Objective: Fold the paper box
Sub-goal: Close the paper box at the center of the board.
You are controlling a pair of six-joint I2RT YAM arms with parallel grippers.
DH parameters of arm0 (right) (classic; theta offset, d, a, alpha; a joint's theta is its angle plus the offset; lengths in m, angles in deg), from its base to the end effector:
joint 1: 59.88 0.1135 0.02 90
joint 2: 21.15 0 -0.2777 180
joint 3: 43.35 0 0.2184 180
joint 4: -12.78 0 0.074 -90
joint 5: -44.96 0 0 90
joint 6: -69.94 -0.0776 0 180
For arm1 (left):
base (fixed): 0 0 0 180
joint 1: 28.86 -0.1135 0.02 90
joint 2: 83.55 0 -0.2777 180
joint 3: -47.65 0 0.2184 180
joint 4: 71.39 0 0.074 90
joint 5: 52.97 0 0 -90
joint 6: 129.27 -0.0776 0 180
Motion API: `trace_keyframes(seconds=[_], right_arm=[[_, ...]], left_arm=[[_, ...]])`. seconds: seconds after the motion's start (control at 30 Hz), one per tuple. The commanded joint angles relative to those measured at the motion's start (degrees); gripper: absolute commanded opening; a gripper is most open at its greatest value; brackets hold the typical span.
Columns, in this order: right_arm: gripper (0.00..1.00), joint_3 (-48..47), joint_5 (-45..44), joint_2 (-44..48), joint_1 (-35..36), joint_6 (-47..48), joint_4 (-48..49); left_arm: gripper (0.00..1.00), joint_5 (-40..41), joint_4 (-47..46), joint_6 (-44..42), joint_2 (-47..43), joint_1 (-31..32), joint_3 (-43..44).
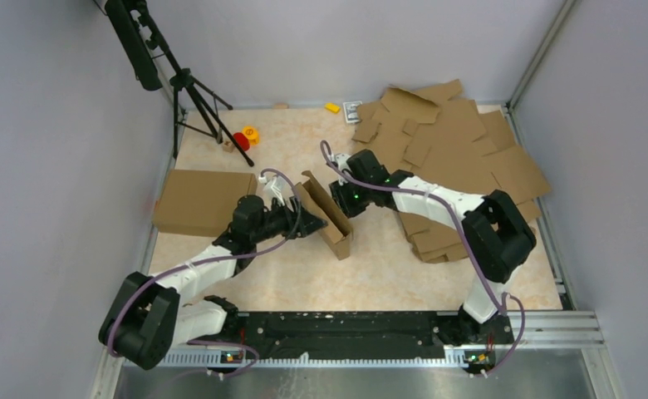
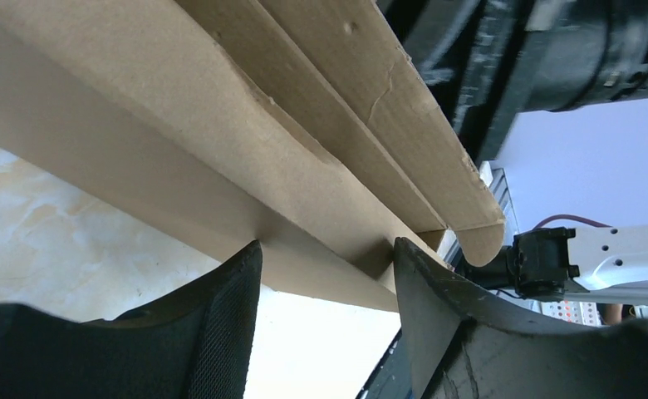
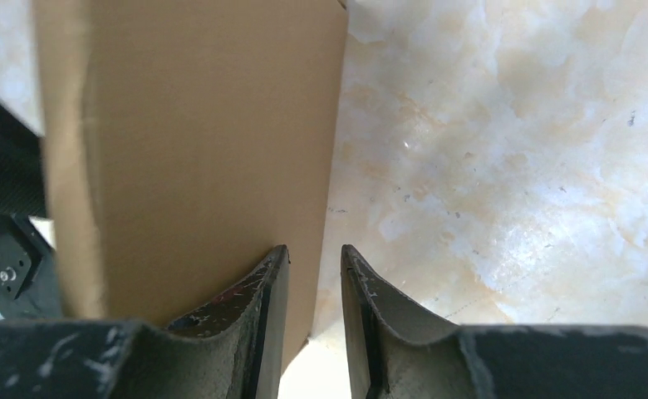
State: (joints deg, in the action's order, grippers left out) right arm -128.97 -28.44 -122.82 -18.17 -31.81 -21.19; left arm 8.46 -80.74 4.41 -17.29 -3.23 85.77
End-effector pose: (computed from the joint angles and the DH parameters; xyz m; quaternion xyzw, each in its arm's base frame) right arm 0.2700 0.2703 0.2114 -0.2880 0.8856 0.2733 0.2411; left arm 0.1962 -0.1353 0.2189 0.0183 0.8007 -0.4858 0.3500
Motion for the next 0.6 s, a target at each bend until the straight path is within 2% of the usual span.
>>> trace_keyframes(seconds=[0.0, 0.23, 0.4, 0.57], right_arm=[[0.30, 1.59, 2.37, 7.04, 1.09, -0.84, 1.74], [0.34, 8.54, 9.97, 11.46, -2.53, -5.48, 8.71], [0.34, 14.54, 17.11, 15.80, -5.61, -11.91, 20.15], [0.35, 17.66, 21.13, 17.95, -6.46, -14.94, 25.28]], left_arm=[[0.60, 1.50, 2.09, -2.10, -0.69, -0.17, 2.58], [0.60, 0.66, 3.90, -3.90, 0.69, -0.20, 4.68], [0.59, -0.78, 4.12, -4.73, 1.76, -0.28, 5.64], [0.59, -1.50, 4.46, -5.53, 2.06, -0.25, 6.22]])
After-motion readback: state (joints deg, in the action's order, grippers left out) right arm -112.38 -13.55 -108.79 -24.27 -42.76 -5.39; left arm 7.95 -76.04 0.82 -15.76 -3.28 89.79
